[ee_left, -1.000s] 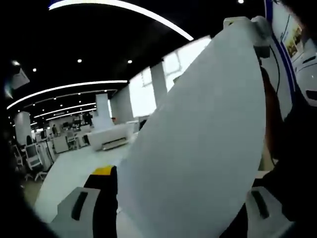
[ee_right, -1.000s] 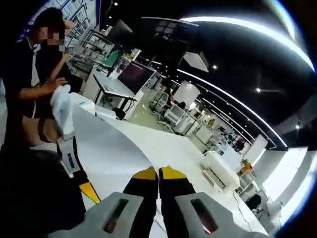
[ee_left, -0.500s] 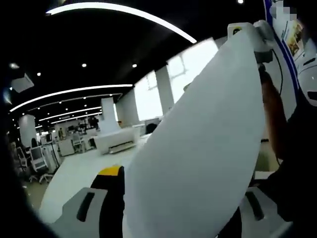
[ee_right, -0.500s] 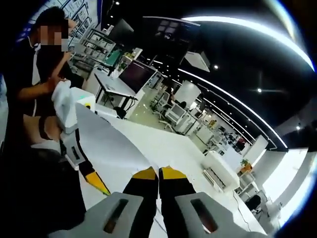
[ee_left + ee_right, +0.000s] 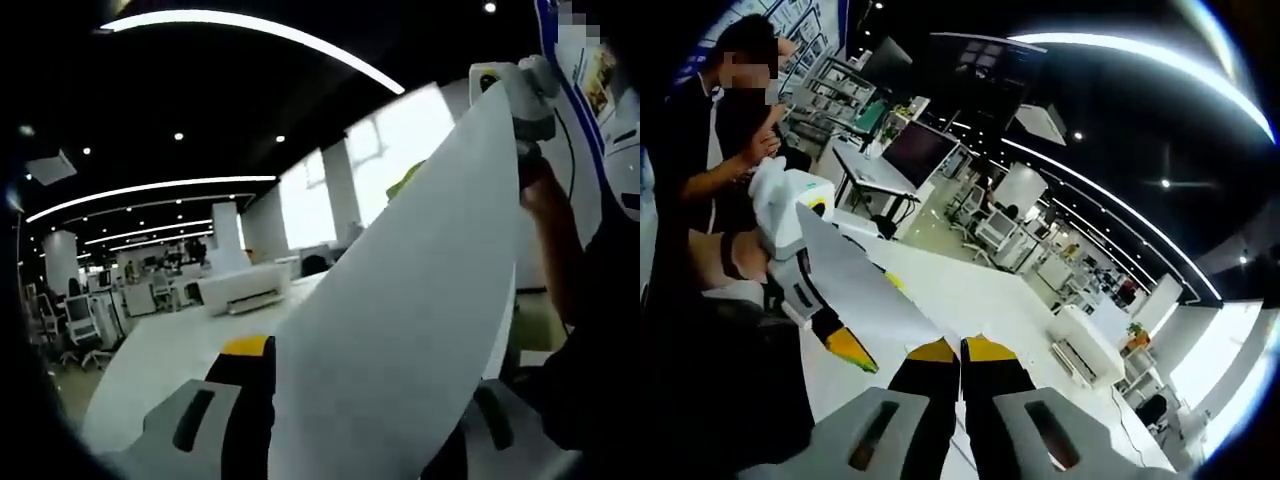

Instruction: Organize the stack of printing papers by aligning and flattening the scattered papers on the table

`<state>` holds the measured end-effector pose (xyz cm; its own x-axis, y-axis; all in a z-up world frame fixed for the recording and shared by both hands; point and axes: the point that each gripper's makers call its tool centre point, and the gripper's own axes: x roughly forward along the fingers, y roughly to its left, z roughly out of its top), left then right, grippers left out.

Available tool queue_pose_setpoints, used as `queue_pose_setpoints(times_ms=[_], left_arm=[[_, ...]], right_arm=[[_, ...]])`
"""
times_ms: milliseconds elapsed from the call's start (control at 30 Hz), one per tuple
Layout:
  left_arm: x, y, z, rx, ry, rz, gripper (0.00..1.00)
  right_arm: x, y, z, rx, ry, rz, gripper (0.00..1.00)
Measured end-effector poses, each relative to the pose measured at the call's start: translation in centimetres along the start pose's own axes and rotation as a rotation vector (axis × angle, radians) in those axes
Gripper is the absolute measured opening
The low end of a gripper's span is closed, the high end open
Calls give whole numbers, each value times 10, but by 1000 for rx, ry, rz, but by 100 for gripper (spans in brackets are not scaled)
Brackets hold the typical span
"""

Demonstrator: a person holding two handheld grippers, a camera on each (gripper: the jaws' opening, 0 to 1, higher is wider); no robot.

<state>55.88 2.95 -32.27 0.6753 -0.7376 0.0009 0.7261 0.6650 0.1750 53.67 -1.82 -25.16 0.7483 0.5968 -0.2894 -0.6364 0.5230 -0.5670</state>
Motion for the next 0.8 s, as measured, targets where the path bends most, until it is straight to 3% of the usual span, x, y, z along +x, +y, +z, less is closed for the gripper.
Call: queue_pose_setpoints(times_ms=[367,800], left_arm=[[-2,-3,1,16,-7,-14,34],[-1,-6,0,44,-3,-23,23]], right_arm=[[-1,1,0,-5,0,-1,0],[0,2,1,-17,-6,-4,0]])
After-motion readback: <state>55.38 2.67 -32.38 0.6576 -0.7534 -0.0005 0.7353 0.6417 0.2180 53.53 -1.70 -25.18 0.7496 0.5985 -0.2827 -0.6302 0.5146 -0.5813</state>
